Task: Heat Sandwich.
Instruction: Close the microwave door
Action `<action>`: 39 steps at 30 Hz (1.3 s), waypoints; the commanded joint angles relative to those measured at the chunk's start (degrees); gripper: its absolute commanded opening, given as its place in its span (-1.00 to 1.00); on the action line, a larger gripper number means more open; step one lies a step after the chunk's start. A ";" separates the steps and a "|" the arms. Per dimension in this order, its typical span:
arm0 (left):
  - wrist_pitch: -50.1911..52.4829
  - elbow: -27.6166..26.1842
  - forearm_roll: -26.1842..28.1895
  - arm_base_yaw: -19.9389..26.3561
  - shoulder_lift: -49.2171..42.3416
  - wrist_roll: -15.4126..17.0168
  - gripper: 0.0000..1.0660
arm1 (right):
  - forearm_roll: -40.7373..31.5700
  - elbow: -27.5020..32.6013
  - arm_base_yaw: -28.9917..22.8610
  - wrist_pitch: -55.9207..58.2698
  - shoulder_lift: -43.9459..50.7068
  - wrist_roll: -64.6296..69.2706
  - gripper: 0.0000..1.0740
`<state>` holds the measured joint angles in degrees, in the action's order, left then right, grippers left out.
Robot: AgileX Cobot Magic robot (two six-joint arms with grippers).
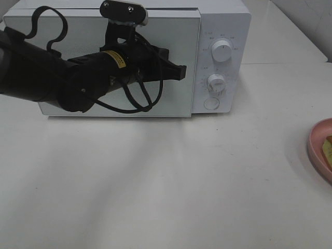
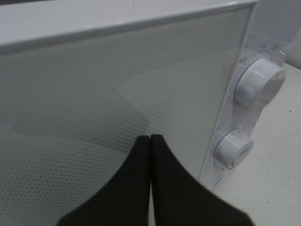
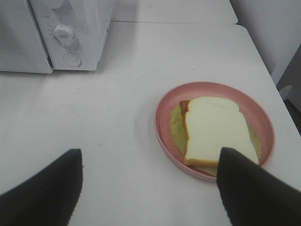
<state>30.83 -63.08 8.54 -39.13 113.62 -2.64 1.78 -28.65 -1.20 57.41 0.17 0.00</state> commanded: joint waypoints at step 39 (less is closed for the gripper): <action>-4.30 -4.47 9.74 0.00 -0.29 -6.65 -1.00 | -0.11 0.11 0.46 -0.17 1.55 0.00 0.42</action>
<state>23.61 -67.27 16.44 -39.99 114.13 -9.40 1.72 -28.65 -1.20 57.47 0.17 0.00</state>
